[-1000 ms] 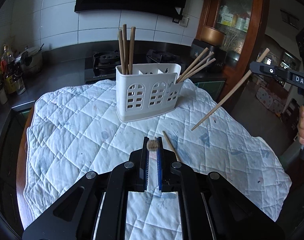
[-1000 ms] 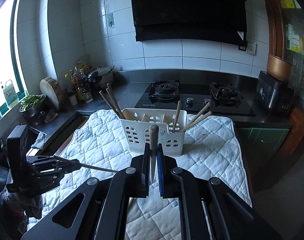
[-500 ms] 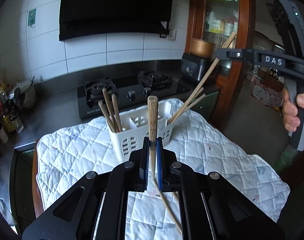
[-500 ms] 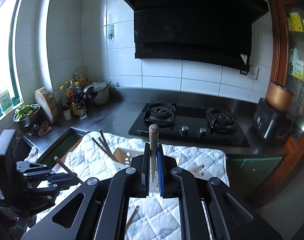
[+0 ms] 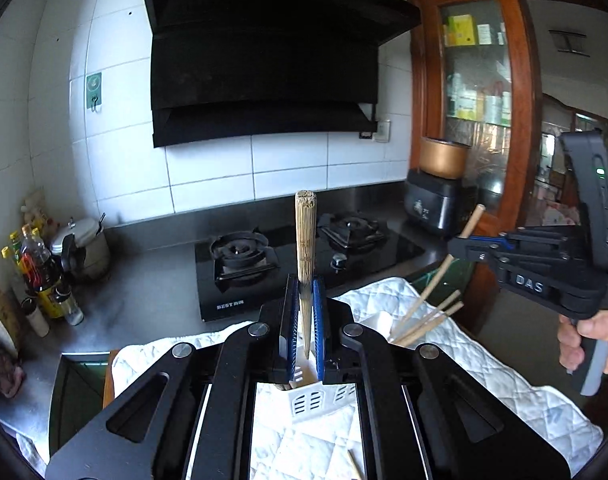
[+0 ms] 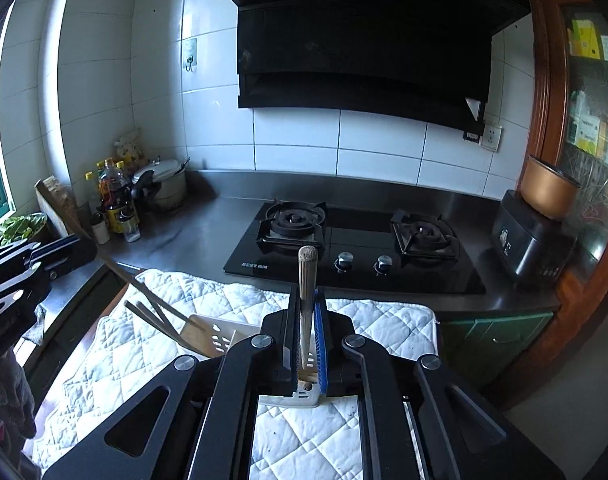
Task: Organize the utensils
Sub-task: 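Open the left tool over the caddy while the right tool releases its chopstick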
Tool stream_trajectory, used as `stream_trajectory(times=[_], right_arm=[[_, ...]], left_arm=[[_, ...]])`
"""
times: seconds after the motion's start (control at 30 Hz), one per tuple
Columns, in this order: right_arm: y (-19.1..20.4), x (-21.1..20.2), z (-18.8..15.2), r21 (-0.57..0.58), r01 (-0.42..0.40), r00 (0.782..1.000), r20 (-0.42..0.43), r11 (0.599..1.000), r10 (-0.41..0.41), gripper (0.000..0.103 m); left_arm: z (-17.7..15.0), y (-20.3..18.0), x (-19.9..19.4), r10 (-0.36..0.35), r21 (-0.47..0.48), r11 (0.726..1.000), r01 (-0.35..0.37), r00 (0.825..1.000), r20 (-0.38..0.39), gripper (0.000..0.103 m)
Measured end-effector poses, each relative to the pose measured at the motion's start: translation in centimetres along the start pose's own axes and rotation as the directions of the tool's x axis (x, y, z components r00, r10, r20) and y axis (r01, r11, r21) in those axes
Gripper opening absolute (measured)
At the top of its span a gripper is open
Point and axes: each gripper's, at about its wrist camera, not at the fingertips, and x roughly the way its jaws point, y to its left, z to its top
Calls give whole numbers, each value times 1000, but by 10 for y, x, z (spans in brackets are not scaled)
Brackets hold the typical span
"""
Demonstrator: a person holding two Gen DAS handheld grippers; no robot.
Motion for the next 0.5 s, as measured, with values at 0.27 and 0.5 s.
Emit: stream_trajectory(times=[0.27,0.5], right_arm=[[-3,21,-11,10,-10,999,-44,1000,11,7],[-3,33,-20,11,-8,998,-69,1000,8,7]], left_arm=[[-16,13,33,-3,-45,999,-1,997,-75,6],[-27,13,46,-10,-36,999,7,994,-105,6]])
